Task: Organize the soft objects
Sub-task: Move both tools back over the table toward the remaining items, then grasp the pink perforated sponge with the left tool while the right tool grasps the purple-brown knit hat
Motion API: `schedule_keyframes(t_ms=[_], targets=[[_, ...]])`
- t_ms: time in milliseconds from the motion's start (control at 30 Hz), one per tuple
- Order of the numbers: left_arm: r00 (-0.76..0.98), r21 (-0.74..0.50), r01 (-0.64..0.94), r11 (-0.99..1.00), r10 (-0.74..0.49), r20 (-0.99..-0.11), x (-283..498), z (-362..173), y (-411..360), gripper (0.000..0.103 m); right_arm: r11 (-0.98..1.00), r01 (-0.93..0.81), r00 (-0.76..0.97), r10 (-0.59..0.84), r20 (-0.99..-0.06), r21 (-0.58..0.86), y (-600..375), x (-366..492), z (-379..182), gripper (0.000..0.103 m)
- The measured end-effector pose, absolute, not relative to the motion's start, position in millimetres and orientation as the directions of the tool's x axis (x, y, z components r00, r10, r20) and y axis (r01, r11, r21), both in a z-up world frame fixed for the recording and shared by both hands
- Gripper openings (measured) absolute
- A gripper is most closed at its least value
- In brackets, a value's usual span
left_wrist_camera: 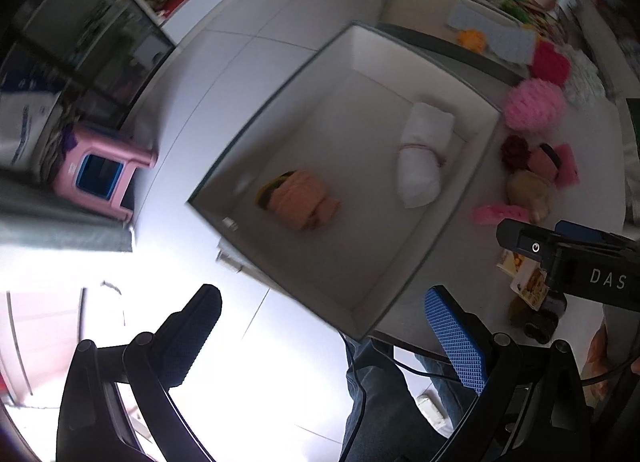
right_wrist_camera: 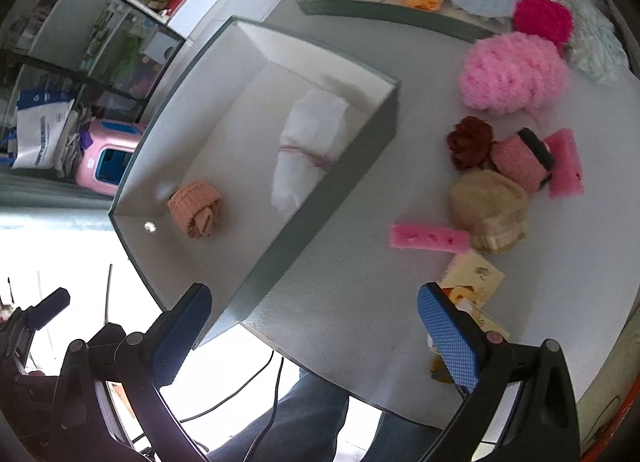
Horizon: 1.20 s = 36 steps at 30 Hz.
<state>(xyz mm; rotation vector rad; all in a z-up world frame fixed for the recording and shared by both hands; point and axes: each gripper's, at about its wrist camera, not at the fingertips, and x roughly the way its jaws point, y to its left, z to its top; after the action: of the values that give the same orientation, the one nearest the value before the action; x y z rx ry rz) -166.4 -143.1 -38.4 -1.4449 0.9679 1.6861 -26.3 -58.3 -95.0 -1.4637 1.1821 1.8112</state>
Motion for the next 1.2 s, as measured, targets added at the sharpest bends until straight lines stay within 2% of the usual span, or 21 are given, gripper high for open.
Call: schedule_keyframes(t_ms=[433, 800, 933, 1100, 1200], targets=[[-0.074, 0.067, -0.972, -0.224, 0.022, -0.997, -96.6, -57.9, -73.8, 0.102, -0.21, -0.935, -0.279, -0.06, -0.958, 0.285, -26.7, 77.1, -107.6, 0.103], [0.037, -0.034, -0.996, -0.081, -0.036, -0.999, -33.3, -99.7, -36.6, 0.102, 0.052, -0.976, -0.213, -0.018, -0.977, 0.212, -27.9, 183.1, -124.6, 0.103], [0.094, -0.085, -0.99, -0.116, -0.07, -0.993, -28.8, -126.6, -27.8, 0.102, 0.136, -0.973, -0.192, -0.04, -0.98, 0.185, -36.5, 213.9, -137.9, 0.103], [0.187, -0.159, -0.955, -0.252, -0.093, -0.978, -40.7, -161.8, -17.9, 0.102, 0.175, -0.972, -0.17, -0.066, -0.983, 0.157, -46.9, 232.7, -148.3, 0.103], [0.176, -0.148, -0.947, -0.286, -0.074, -0.982, -44.2, -169.5, -12.3, 0.102, 0.188, -0.972, -0.158, -0.088, -0.983, 0.14, -52.5, 239.8, -154.3, 0.103]])
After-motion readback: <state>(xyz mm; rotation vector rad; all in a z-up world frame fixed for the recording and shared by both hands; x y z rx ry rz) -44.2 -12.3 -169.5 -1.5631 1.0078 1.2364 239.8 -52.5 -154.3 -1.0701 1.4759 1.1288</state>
